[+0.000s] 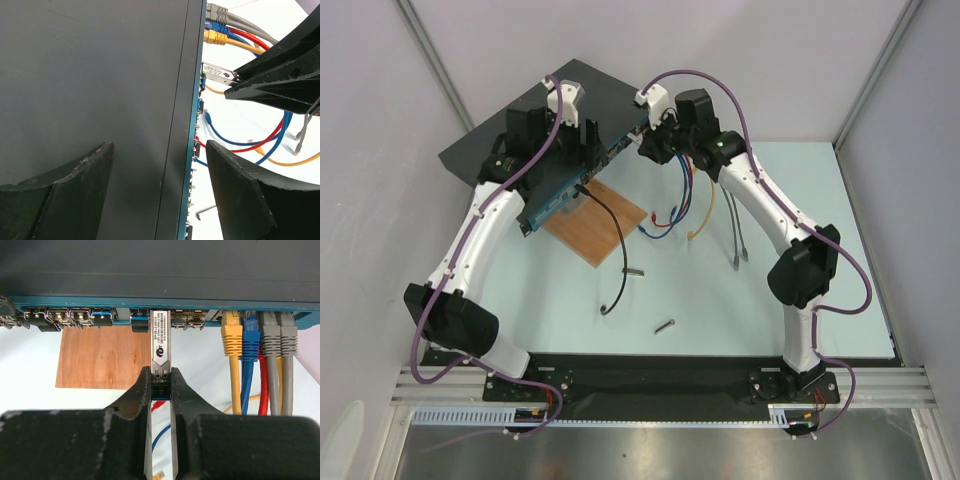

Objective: Insert the plug into the switch port

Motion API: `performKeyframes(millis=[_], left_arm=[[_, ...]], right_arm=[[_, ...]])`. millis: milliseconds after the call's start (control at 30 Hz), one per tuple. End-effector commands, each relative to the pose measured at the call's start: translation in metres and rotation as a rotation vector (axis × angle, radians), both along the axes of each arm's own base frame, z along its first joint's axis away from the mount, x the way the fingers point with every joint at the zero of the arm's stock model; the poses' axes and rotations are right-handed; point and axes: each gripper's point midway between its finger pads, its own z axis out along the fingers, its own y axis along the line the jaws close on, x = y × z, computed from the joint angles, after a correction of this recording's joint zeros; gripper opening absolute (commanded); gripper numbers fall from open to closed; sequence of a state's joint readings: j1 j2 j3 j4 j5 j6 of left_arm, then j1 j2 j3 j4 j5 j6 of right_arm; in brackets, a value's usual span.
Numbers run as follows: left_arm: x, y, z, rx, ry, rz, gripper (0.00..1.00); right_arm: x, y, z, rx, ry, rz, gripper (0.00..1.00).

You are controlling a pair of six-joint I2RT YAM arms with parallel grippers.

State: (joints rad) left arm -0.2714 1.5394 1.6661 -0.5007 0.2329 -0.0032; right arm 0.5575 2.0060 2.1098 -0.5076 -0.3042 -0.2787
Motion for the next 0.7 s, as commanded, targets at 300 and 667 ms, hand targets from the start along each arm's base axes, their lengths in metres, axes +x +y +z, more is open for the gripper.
performKeyframes(millis=[300,667], left_arm=[[0.003,-0.001,0.022,-0.044,-0.039,-0.009,0.79],[0.002,0.0,0.022,-0.047,-0.038,-0.012,0.79]], right_arm=[[-0.015,0.006,0.012,0.029,-0.009,-0.005,0.0],[-0.011,0.008,0.021,0.06,-0.033,-0.021,0.0]])
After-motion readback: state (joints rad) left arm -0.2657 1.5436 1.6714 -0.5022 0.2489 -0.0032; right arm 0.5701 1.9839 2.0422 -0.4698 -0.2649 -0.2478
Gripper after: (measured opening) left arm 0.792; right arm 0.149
